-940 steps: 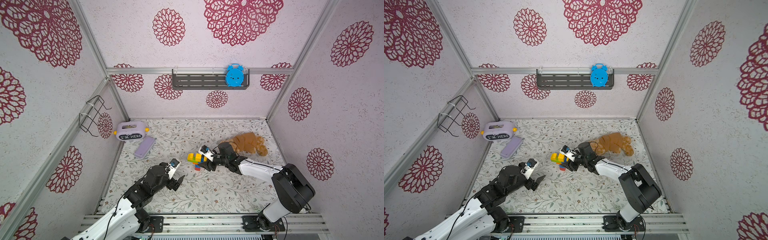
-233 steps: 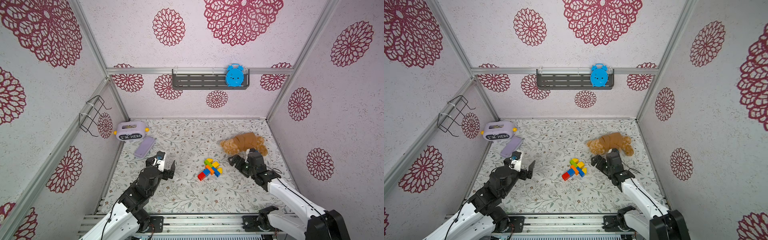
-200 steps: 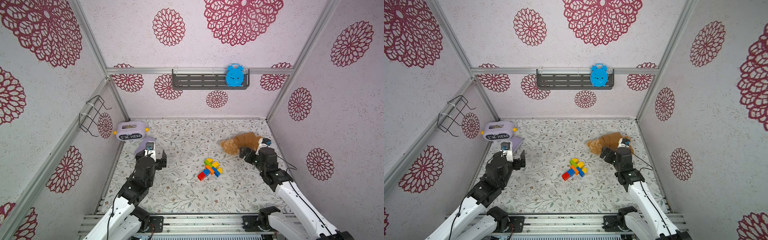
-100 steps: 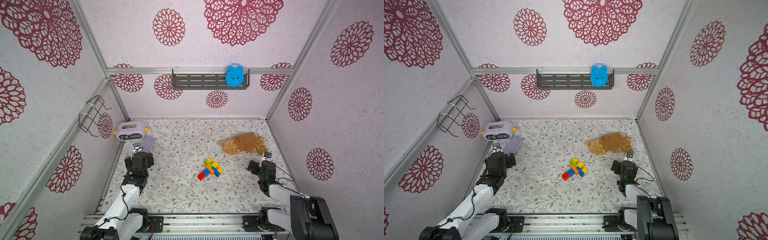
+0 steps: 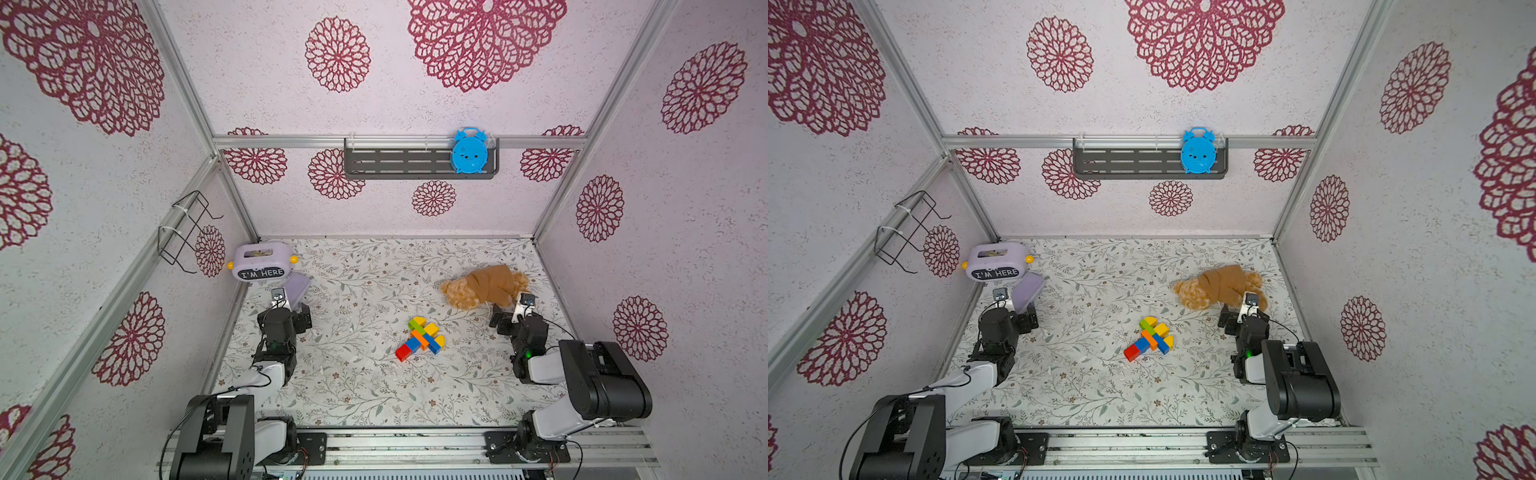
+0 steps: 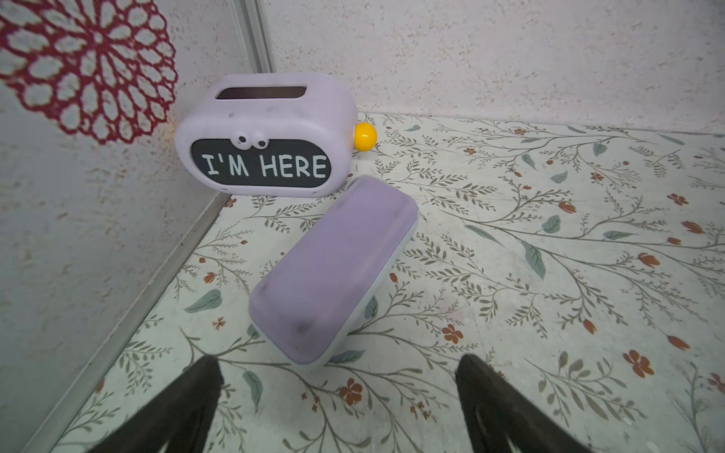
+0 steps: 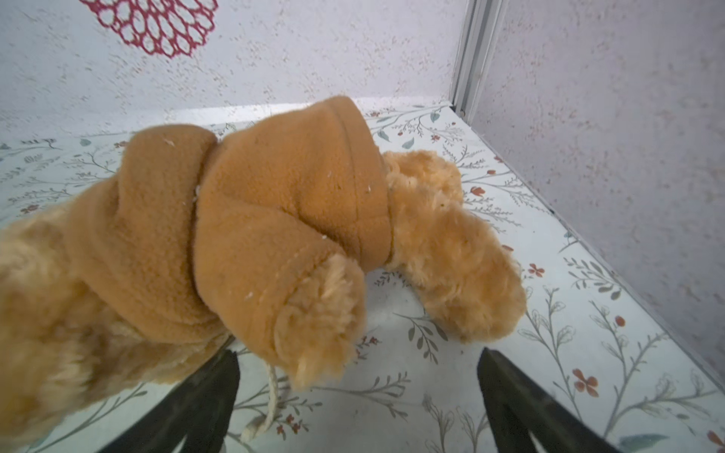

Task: Assemble a fork with lego
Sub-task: Reset both arms

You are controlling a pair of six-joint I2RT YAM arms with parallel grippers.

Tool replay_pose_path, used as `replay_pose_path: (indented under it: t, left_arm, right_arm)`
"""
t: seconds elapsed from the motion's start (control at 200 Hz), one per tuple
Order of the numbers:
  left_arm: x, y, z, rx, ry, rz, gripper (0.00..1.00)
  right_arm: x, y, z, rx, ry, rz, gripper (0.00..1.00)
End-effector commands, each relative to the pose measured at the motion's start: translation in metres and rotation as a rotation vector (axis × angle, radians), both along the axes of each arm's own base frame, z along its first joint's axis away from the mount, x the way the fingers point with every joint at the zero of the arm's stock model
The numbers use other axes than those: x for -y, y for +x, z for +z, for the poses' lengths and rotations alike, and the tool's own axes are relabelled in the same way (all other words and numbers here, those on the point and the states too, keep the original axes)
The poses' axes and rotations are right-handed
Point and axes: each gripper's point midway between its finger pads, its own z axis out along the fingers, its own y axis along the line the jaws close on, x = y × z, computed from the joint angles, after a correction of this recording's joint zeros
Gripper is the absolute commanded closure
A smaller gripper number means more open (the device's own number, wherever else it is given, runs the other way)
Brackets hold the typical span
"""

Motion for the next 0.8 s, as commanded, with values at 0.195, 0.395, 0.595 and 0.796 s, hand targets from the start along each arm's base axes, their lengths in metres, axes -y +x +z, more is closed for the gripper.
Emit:
replay_pose_path:
  t: [0.195, 0.395, 0.595, 0.796]
  left_arm:
    - [0.001, 0.032, 0.014, 0.154, 0.010, -0.106, 0.03]
    - [-0.015, 0.042, -0.001, 0.117, -0.011, -0.029, 0.03]
    - [-0.031, 0.046, -0.001, 0.122, -0.057, 0.018, 0.03]
    - [-0.030, 0.046, -0.002, 0.115, -0.057, 0.020, 0.03]
  right_arm:
    - [0.000, 0.006, 0.023, 0.085, -0.022, 0.010, 0.01]
    - [-0.001, 0.006, 0.023, 0.086, -0.030, 0.006, 0.01]
    - [-0.003, 0.008, 0.023, 0.075, -0.050, 0.000, 0.01]
    - [-0.003, 0.009, 0.021, 0.066, -0.053, -0.001, 0.01]
